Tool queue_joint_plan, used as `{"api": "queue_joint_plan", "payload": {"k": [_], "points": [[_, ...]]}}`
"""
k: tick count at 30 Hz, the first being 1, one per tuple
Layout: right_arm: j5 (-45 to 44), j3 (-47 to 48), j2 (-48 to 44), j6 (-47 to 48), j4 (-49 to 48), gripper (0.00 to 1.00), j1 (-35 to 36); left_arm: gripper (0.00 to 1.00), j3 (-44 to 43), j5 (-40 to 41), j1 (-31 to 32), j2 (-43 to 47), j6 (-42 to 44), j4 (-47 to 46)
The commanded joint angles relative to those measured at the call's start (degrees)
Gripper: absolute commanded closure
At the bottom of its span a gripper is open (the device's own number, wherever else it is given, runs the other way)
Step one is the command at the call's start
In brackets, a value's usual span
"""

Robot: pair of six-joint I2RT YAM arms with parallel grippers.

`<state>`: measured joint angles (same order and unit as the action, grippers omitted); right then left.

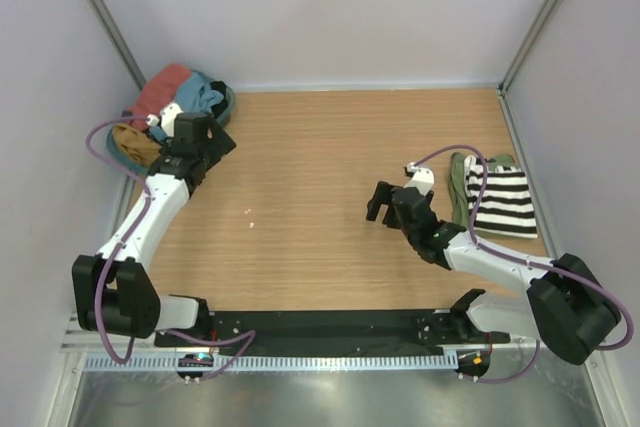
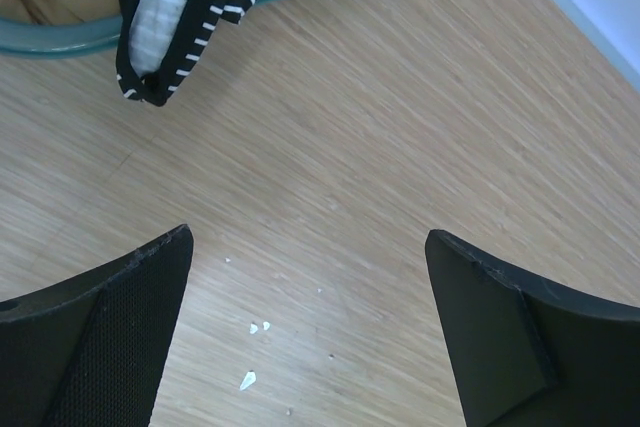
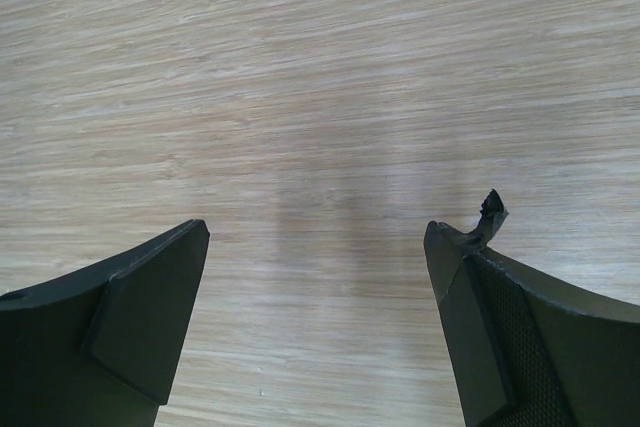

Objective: Fold and stack the tank tops
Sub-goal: Grab the tank top from the pile

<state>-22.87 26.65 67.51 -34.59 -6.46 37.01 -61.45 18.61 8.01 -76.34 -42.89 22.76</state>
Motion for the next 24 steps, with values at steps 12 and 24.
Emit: {"api": "queue_joint_plan", "payload": {"k": [12,24], "points": [[-0.9,0.2,-1.0,1.0,-3.2,0.03,0.1,0.04,-16.7,8.7,-11.2,-17.3,5.4,4.2],[-3.0,-0.4,-3.2,1.5,-2.4,0.03,0.2,0.85,-39.0,1.7,-12.3,-40.9,6.3,13.5]]}}
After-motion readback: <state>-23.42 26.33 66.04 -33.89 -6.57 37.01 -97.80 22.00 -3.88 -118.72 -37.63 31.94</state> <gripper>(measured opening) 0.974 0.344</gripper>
